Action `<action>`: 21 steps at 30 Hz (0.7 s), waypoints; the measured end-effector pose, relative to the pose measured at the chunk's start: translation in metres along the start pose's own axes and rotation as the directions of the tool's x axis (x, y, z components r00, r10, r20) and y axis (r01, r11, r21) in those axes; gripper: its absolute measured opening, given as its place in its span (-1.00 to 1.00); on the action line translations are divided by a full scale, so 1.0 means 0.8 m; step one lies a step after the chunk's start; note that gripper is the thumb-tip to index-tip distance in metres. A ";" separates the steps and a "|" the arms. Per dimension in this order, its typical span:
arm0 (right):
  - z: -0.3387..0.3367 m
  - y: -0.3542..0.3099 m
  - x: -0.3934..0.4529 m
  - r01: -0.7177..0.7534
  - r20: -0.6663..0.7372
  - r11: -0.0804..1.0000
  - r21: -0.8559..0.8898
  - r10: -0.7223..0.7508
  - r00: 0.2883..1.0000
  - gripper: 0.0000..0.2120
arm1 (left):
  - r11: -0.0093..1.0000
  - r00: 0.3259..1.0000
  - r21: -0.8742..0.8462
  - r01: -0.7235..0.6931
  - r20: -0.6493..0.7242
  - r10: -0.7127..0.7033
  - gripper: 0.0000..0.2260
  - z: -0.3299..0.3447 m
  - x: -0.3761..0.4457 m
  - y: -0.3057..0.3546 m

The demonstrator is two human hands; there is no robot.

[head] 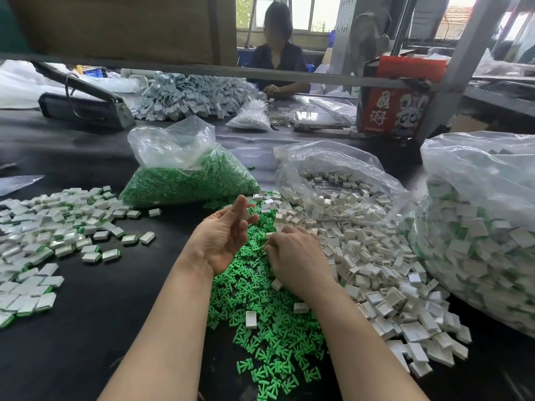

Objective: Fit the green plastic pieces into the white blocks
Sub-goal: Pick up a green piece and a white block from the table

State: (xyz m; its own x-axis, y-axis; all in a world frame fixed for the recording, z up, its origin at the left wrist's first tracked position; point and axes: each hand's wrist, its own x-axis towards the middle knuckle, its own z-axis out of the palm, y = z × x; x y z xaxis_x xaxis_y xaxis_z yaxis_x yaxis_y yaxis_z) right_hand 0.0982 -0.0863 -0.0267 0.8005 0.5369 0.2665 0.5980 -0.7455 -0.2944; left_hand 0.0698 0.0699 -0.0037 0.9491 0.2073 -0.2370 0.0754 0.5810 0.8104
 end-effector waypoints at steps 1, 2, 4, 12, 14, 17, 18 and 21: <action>-0.001 0.000 0.001 -0.009 -0.003 1.000 0.030 0.010 1.000 -0.78 | 1.000 1.000 -0.003 -0.004 0.000 0.004 -0.71 0.000 0.000 0.000; -0.002 0.000 0.002 -0.024 -0.010 0.997 0.078 0.025 1.000 -0.79 | 1.000 1.000 0.002 -0.010 0.003 0.010 -0.72 0.000 0.000 0.000; -0.006 -0.001 0.004 -0.057 -0.070 0.969 0.240 0.076 0.995 -0.83 | 0.999 1.000 0.021 -0.024 0.002 0.024 -0.71 0.001 0.000 -0.002; -0.029 -0.008 0.003 0.028 -0.225 0.678 0.734 0.205 0.953 -0.87 | 0.975 0.989 0.169 -0.143 -0.005 0.146 -0.73 0.026 -0.002 -0.016; -0.030 -0.005 0.003 0.032 -0.234 0.645 0.764 0.230 0.945 -0.92 | 0.972 0.988 0.177 -0.154 0.022 0.153 -0.72 0.029 -0.004 -0.017; -0.033 0.003 0.002 0.029 -0.207 0.548 0.836 0.266 0.942 -0.92 | 0.968 0.984 0.202 -0.147 0.127 0.123 -0.68 0.026 -0.007 -0.012; -0.035 0.005 0.002 0.033 -0.201 0.513 0.858 0.276 0.940 -0.92 | 0.961 0.979 0.230 -0.153 0.166 0.116 -0.68 0.024 -0.008 -0.009; -0.039 0.005 0.001 0.040 -0.184 0.448 0.893 0.285 0.941 -0.93 | 0.896 0.964 0.380 -0.231 0.214 0.158 -0.76 0.018 -0.011 -0.005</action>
State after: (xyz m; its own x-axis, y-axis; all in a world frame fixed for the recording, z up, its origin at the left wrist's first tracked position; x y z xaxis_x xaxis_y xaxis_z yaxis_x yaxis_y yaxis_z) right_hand 0.0996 -0.1014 0.0010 0.9158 0.2200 0.3361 0.3357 0.0401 -0.9411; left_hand 0.0657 0.0546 0.0027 0.9922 0.1235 0.0144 -0.0358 0.1735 0.9842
